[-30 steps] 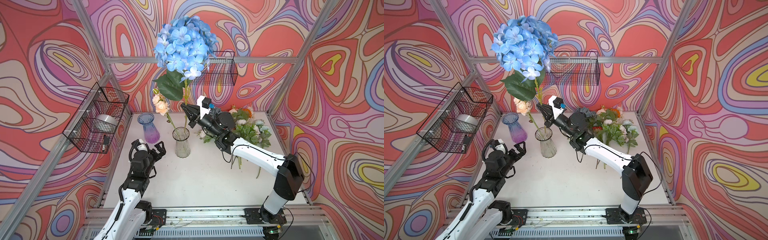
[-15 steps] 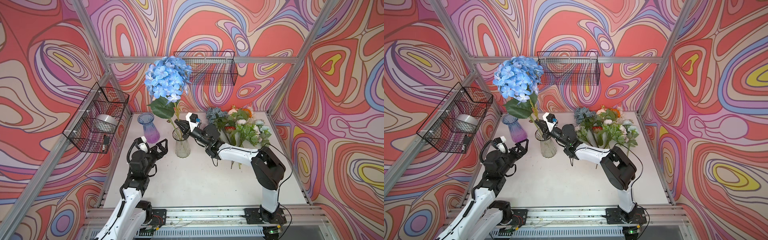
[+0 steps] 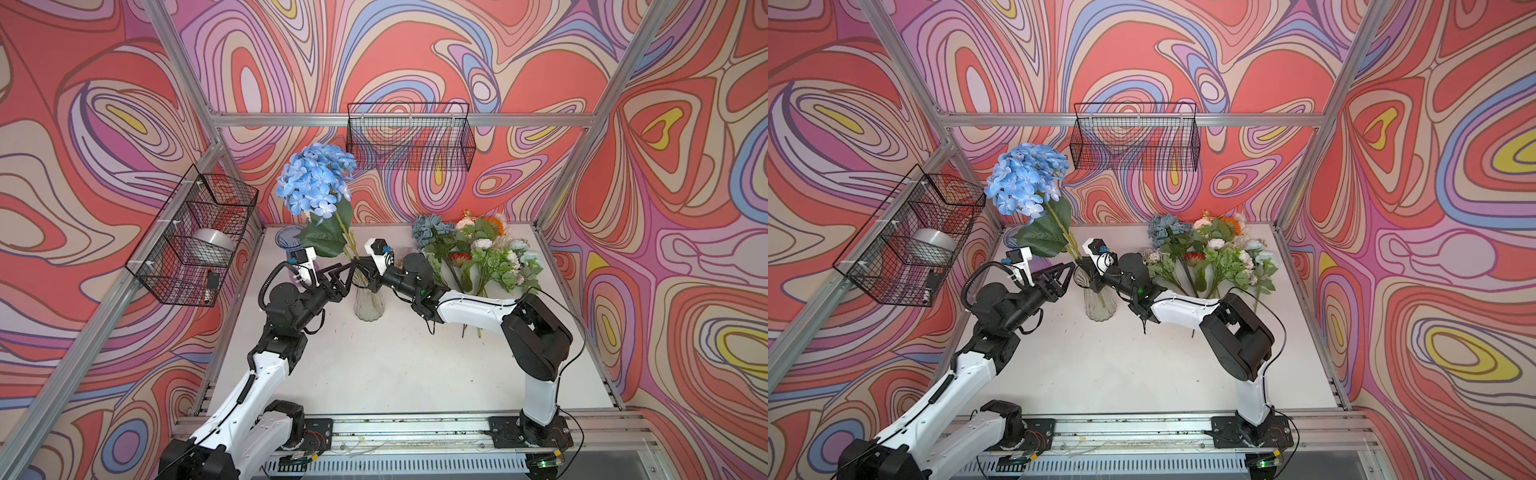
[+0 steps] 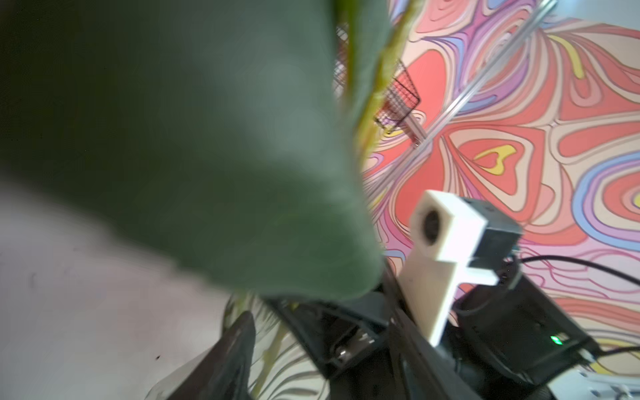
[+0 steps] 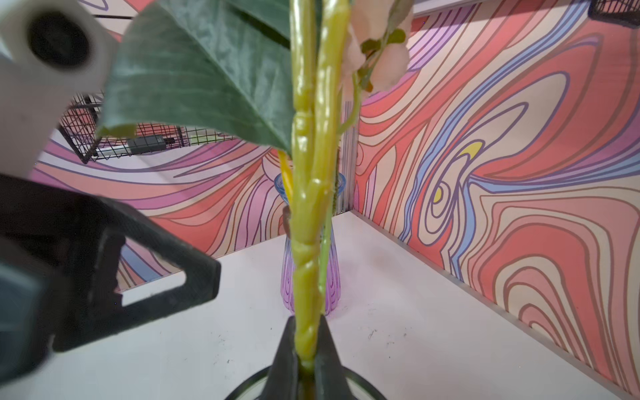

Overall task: Arrange flowers in a vase
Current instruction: Place the flower in the vase.

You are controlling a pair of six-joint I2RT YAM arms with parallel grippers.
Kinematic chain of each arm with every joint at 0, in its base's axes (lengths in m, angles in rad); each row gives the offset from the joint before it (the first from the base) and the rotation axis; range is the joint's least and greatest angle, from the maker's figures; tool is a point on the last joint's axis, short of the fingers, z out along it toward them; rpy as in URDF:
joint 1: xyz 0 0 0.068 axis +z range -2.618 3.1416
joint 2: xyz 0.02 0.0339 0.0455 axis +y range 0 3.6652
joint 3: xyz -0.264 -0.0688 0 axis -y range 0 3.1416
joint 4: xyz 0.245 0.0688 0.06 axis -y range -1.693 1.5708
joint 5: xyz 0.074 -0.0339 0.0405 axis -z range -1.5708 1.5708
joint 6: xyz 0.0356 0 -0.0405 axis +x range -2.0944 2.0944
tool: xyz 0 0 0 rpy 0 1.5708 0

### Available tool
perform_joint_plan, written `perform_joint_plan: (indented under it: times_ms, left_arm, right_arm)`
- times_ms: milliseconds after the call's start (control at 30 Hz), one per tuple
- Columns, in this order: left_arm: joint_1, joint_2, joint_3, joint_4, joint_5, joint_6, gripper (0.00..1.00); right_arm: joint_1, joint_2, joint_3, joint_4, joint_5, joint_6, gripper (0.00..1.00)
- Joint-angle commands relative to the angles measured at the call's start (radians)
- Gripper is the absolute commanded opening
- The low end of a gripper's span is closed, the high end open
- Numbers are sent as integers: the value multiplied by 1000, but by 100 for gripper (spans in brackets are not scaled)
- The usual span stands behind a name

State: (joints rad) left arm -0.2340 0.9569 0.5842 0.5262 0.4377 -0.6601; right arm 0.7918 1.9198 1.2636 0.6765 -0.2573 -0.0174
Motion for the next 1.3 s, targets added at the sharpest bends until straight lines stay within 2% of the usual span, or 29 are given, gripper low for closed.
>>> perform_joint_plan:
  times_ms: [0,200,300,500,533,667,767,833,1067,1100,1133,1167,1200,1267]
  left_arm:
    - [-23,20,46,58,-15,72,55]
    - [-23,48,64,70,-108,107,44]
    - [-23,72,79,71,-137,124,42]
    - [-22,140,113,147,-83,96,41]
    - [-23,151,117,164,-67,82,39]
    - [-27,196,137,215,-7,32,18]
    - [-30,193,135,208,-12,31,4]
    - [-31,183,130,192,-27,44,0]
    - [-33,152,113,152,-66,83,0]
    - [-34,150,111,150,-68,88,0]
    - [-36,149,108,146,-74,95,0]
    - [-43,148,105,140,-81,107,0]
    - [-48,145,102,134,-89,121,0]
    - [-70,136,93,116,-118,167,0]
  right_arm:
    - [6,-29,-22,-46,3,-8,0]
    - [6,-42,-51,-39,-25,-10,0]
    - [6,-52,-66,-20,-38,-9,0]
    - [7,-45,-70,-17,-53,-21,0]
    - [7,-44,-69,-21,-54,-22,0]
    - [7,-38,-60,-31,-57,-32,0]
    - [7,-36,-59,-34,-47,-38,0]
    - [7,-37,-59,-36,-45,-39,0]
    - [7,-49,-67,-48,-43,-40,0]
    - [7,-54,-67,-53,-44,-39,4]
    - [7,-61,-69,-57,-42,-38,18]
    - [7,-69,-71,-61,-41,-35,39]
    - [7,-77,-75,-63,-39,-33,52]
    - [7,-97,-88,-59,-36,-34,66]
